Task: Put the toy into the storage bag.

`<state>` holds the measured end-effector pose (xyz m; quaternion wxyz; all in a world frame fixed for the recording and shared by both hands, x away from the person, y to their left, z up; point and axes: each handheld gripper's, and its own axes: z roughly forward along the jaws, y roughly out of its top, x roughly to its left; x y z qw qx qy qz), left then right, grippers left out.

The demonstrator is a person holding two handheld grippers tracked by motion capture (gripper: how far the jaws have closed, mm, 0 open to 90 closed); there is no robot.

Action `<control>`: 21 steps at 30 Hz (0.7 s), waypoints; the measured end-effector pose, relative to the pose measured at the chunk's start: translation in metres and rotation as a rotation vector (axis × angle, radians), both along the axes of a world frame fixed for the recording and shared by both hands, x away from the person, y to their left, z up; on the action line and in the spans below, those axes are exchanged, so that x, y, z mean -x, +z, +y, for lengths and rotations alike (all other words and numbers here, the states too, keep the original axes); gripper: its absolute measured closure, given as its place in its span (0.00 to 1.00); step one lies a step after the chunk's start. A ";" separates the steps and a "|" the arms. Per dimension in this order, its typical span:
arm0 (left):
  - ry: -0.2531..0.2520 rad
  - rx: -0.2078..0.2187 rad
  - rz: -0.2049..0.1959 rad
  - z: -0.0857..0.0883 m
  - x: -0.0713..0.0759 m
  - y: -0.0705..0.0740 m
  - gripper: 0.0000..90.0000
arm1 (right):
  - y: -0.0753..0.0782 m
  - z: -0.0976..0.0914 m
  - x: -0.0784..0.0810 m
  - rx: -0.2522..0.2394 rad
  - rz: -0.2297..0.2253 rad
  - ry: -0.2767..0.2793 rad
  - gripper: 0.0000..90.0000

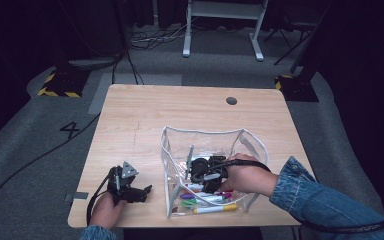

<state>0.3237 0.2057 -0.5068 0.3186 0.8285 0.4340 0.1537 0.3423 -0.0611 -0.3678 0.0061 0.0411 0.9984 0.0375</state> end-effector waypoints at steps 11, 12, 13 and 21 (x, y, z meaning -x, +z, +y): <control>-0.002 -0.004 -0.004 0.000 0.000 0.000 0.00 | 0.036 -0.018 -0.004 -0.191 -0.046 -0.054 0.56; -0.001 -0.003 -0.005 0.000 0.000 0.000 0.00 | 0.041 -0.022 -0.004 -0.211 -0.056 -0.061 0.56; -0.002 -0.003 -0.004 0.000 0.000 0.000 0.00 | 0.046 -0.026 -0.004 -0.231 -0.065 -0.068 0.56; -0.002 -0.004 -0.005 0.000 0.000 0.000 0.00 | 0.083 -0.075 -0.008 -0.394 -0.138 -0.153 0.56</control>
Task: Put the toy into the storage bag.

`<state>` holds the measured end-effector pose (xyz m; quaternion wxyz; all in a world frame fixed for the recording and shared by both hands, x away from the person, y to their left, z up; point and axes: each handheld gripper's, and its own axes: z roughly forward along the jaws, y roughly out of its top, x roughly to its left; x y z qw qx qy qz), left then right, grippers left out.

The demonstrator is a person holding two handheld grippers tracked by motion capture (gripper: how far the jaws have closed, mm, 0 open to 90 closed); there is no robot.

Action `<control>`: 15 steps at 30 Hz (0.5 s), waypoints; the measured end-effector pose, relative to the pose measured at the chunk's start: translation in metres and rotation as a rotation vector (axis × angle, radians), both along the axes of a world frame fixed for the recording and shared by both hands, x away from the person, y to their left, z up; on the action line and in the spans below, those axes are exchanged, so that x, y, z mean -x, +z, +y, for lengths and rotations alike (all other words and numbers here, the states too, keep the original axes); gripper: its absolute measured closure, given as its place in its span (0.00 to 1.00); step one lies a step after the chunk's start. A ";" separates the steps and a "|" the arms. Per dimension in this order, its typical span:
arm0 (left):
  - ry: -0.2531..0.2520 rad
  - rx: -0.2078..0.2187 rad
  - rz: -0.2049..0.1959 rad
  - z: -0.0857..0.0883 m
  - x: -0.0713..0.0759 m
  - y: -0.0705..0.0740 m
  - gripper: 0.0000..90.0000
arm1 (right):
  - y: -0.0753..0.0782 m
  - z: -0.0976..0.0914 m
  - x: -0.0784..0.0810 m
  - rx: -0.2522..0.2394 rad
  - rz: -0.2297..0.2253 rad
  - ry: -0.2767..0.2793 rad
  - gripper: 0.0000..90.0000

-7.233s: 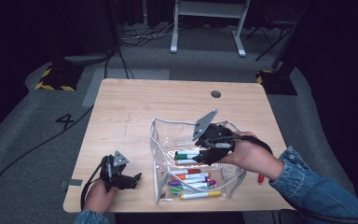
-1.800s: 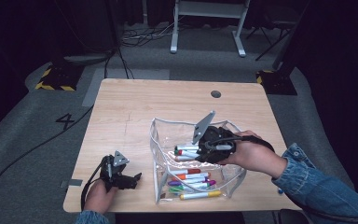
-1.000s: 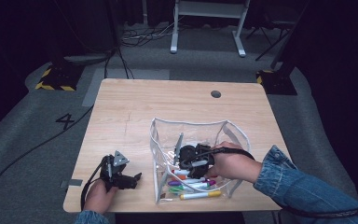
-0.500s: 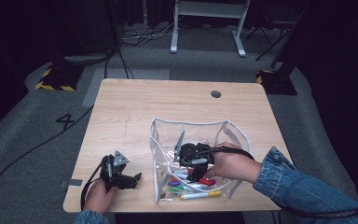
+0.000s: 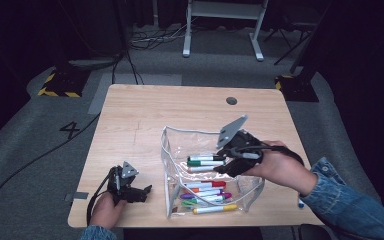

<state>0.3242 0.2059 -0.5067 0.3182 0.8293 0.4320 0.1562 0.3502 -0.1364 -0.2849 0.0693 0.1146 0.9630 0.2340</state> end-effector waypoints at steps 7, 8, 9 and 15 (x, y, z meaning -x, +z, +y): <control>0.000 0.000 0.000 0.000 0.000 0.000 0.00 | 0.029 -0.063 -0.004 -0.118 -0.038 -0.120 0.56; 0.000 0.000 0.000 0.000 0.000 0.000 0.00 | 0.031 -0.073 -0.005 -0.128 -0.038 -0.138 0.56; 0.001 0.001 0.001 0.000 0.000 0.000 0.00 | 0.031 -0.082 -0.006 -0.136 -0.039 -0.160 0.56; 0.000 0.000 0.000 0.000 0.000 0.000 0.00 | 0.023 -0.140 -0.009 -0.171 -0.030 -0.296 0.55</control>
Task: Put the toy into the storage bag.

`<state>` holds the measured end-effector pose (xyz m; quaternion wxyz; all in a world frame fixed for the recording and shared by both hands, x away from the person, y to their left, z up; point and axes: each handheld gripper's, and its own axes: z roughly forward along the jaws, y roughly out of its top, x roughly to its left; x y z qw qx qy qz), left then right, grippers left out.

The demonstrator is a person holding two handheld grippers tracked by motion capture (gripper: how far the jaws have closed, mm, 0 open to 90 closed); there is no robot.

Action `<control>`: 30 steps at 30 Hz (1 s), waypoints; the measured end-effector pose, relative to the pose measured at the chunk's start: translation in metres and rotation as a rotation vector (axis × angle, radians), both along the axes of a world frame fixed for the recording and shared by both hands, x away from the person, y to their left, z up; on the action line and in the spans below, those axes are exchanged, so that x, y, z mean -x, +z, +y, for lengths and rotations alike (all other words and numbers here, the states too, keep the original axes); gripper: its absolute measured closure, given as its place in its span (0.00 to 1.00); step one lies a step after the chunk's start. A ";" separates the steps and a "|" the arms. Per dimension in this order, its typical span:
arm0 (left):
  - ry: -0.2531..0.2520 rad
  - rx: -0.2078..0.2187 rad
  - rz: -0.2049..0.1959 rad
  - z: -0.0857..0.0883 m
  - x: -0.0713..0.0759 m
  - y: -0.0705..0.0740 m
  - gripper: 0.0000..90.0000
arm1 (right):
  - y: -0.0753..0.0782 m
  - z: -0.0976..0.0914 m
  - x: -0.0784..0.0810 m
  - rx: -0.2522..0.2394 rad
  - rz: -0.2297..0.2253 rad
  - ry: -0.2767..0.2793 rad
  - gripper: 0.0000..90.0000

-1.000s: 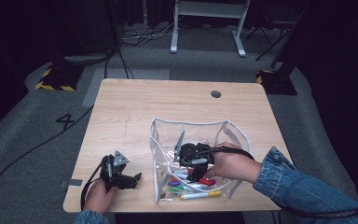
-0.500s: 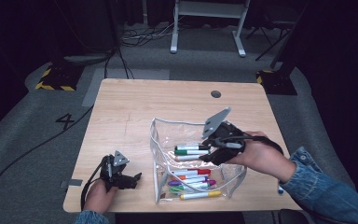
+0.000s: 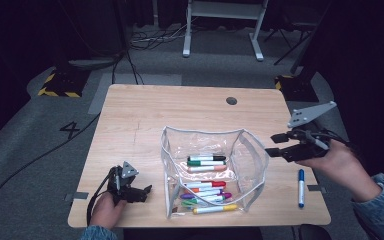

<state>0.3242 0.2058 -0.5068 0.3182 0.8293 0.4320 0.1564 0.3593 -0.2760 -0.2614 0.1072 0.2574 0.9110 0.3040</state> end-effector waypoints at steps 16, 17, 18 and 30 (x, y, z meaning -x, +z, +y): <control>0.000 0.001 0.002 0.000 0.000 0.000 0.00 | -0.094 -0.115 -0.001 0.053 0.158 -0.353 0.55; 0.001 0.001 0.003 0.000 0.000 0.000 0.00 | -0.103 -0.118 -0.001 0.066 0.166 -0.358 0.55; 0.000 0.000 0.000 0.000 0.000 0.000 0.00 | -0.111 -0.120 0.000 0.077 0.176 -0.369 0.55; 0.000 -0.001 0.000 0.000 0.000 0.000 0.00 | -0.179 -0.141 -0.012 0.115 0.296 -0.483 0.56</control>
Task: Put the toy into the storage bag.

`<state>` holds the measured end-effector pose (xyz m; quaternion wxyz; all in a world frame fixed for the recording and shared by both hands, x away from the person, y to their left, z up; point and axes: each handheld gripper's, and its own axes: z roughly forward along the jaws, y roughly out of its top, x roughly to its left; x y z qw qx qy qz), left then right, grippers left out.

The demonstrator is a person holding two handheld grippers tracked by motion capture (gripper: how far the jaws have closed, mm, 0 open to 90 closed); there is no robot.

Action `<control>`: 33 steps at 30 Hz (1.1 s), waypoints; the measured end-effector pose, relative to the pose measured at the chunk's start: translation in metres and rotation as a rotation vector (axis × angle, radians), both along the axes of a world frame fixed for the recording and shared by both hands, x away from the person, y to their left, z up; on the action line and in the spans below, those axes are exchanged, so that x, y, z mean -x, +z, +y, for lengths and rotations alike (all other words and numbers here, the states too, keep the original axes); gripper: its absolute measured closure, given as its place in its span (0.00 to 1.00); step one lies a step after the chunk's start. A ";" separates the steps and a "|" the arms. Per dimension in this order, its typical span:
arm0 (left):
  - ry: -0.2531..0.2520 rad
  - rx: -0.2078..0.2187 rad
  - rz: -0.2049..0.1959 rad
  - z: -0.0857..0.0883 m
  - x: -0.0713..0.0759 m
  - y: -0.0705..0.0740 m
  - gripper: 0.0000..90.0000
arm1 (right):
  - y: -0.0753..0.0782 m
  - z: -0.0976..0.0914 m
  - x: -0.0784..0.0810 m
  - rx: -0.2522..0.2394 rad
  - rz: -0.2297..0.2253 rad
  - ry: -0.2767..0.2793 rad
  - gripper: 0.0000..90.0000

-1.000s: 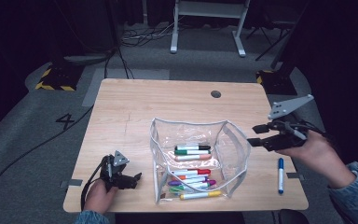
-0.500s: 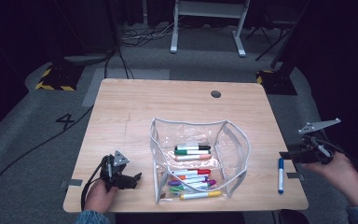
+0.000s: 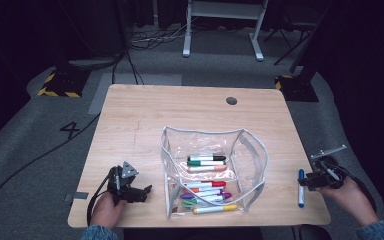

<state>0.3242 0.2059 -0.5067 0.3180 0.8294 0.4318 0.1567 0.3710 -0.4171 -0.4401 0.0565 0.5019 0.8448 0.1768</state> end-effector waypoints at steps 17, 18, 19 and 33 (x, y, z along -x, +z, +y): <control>0.000 0.001 0.000 0.000 0.000 0.000 0.00 | -0.024 0.011 0.003 0.101 -0.030 0.027 0.85; 0.000 0.000 0.000 0.000 0.000 0.000 0.00 | -0.023 0.010 0.003 0.095 -0.024 0.029 0.85; 0.000 0.001 0.001 0.000 0.000 0.000 0.00 | -0.022 0.009 0.003 0.088 -0.023 0.028 0.85; 0.000 0.000 0.000 0.000 0.000 0.000 0.00 | 0.056 0.024 0.003 -0.072 -0.126 0.175 0.85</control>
